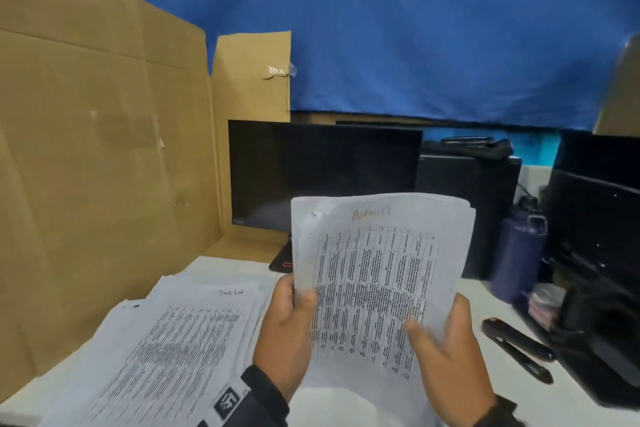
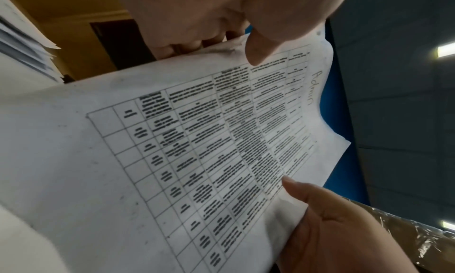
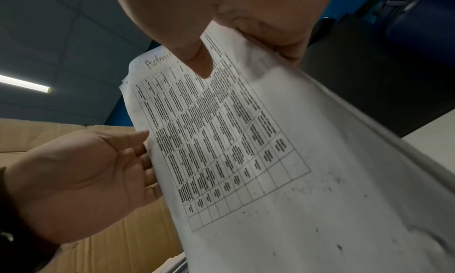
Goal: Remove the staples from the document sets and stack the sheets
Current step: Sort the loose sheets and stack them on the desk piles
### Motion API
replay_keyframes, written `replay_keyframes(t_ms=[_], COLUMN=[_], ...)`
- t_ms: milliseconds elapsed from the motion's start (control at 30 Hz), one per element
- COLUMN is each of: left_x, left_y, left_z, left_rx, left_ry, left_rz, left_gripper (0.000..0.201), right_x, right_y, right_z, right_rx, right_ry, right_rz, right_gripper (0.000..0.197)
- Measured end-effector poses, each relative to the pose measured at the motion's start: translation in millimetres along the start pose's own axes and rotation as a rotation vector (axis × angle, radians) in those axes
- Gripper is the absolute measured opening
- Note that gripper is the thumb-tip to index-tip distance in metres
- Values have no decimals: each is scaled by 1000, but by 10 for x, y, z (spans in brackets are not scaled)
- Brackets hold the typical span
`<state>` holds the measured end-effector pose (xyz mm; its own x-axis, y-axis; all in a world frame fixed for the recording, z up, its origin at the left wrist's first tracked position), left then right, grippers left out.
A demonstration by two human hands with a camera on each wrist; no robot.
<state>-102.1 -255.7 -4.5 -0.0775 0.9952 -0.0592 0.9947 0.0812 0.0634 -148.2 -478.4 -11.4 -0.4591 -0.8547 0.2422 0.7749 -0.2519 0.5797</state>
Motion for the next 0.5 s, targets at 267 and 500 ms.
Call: replay_keyframes(t_ms=[267,500], left_x=[-10,38], left_y=[43,106], left_z=[-7,243], left_rx=[14,24], left_ry=[19,158], left_rz=[-11,-56], left_gripper=[29,21], right_x=[11,-222], right_y=[132,183], right_z=[63,2], right_rx=[21,6], right_ry=[3,-97], right_rz=[15,79], right_gripper=[36,29])
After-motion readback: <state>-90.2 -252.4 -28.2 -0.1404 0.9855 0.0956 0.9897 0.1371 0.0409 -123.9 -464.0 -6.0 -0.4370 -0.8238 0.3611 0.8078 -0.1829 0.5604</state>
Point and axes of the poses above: each hand's wrist, its own y-axis towards the middle knuckle, its own x-axis out of the back of the hand, z = x × y, the point moved 6 cm from there along y, towards the middle knuckle, and after that the axes turned 11 degrees about x, right-handed, at the moved point
